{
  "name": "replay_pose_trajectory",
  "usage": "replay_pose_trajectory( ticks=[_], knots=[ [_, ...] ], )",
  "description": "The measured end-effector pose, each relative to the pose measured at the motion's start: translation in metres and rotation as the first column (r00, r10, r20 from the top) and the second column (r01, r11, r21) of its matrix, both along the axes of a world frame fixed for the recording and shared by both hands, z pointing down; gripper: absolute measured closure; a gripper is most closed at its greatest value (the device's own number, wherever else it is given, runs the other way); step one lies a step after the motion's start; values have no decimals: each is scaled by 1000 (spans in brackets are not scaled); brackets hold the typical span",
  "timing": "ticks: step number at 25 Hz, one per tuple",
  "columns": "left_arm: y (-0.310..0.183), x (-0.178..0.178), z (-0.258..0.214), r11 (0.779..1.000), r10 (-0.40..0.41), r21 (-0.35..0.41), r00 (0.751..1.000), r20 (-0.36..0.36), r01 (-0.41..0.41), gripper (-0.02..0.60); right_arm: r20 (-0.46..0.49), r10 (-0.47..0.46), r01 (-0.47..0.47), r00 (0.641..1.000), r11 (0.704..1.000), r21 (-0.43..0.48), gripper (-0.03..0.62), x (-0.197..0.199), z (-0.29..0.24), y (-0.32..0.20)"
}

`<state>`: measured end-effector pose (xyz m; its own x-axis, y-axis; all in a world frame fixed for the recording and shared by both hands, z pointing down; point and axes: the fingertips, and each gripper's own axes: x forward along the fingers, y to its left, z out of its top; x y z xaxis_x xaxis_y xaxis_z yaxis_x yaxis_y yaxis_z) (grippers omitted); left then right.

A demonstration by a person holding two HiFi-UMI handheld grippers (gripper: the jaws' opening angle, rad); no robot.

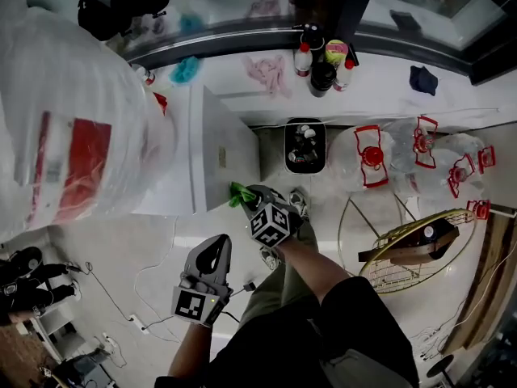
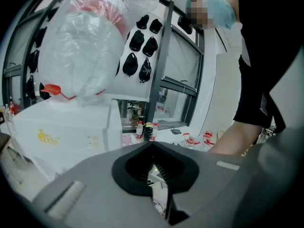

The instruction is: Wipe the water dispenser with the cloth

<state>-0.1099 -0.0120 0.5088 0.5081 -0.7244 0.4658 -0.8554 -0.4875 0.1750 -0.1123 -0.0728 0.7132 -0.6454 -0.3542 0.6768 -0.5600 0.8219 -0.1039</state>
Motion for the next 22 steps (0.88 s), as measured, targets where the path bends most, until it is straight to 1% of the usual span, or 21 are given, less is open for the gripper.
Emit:
replay_pose_trajectory(
  ticks=[4, 8, 15, 19, 22],
  knots=[
    [-10, 1, 3, 999, -31, -19, 1000, -1, 31, 580, -35, -45, 45, 998, 999, 14, 500, -5, 7, -38],
    [-23, -2, 6, 996, -86, -35, 996, 2, 86, 580, -64, -60, 62, 996, 998, 31, 500, -5, 15, -89],
    [-48, -3, 10, 989, -142, -43, 990, 15, 142, 580, -104, -42, 50, 994, 996, 75, 500, -3, 19, -187],
    [-56, 1, 11, 987, -153, -50, 988, 12, 154, 580, -124, -28, 39, 992, 996, 86, 500, 0, 21, -225],
    [-59, 3, 13, 987, -153, -55, 988, 13, 154, 580, -136, -9, 22, 991, 995, 97, 500, 1, 22, -244]
  ],
)
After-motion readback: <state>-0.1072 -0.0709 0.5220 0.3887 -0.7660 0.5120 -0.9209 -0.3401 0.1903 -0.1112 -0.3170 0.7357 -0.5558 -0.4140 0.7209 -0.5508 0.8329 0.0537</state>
